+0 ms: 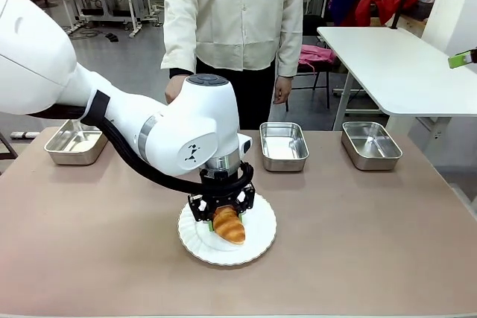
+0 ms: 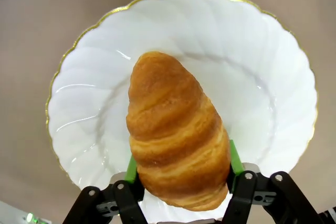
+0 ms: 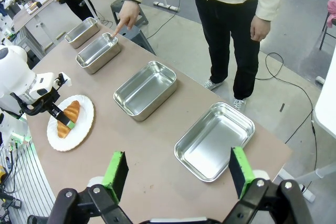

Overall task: Place the bread in the container.
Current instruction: Place the Butter Roll into the Airtight Container indicated by the human.

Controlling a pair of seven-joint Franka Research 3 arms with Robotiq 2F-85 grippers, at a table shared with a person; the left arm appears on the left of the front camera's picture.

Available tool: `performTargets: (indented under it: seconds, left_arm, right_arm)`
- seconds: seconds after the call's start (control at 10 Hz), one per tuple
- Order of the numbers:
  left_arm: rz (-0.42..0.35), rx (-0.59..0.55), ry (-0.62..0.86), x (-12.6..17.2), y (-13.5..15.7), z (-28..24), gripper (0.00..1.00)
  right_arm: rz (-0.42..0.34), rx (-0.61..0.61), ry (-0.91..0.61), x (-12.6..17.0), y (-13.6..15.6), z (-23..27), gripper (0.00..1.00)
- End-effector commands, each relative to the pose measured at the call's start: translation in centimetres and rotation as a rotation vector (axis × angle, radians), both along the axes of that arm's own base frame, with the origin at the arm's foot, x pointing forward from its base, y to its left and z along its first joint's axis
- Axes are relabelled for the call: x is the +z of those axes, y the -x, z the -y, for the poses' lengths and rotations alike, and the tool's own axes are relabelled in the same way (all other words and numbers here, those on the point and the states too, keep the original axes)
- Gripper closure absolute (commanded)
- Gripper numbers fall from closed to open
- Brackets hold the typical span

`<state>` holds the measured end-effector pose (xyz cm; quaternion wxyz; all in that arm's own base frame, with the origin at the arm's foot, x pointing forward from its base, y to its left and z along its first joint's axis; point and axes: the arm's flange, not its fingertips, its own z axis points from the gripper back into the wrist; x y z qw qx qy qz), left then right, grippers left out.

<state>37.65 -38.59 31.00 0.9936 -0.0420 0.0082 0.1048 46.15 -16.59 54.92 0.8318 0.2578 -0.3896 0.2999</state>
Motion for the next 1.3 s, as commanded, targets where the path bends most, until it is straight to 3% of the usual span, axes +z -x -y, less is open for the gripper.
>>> performTargets:
  seconds: [0.0,0.5,0.8,1.0,1.2]
  left_arm:
    - [-0.019,0.005,0.005,-0.1,0.3,0.1,0.60]
    - [-0.003,0.006,0.009,0.2,0.0,0.2,0.59]
    - [0.059,-0.086,0.091,6.2,-1.6,-2.0,0.59]
    - [0.045,-0.118,0.046,9.5,-3.8,-6.3,0.59]
    - [0.084,-0.238,0.086,11.9,-7.1,-11.8,0.59]
  right_arm:
    - [0.009,0.000,-0.008,0.2,-0.1,-0.2,0.00]
    - [0.009,0.000,-0.008,0.2,-0.1,-0.2,0.00]
    - [0.009,0.000,-0.008,0.2,-0.1,-0.2,0.00]
    - [0.009,0.000,-0.008,0.2,-0.1,-0.2,0.00]
    - [0.009,0.000,-0.008,0.2,-0.1,-0.2,0.00]
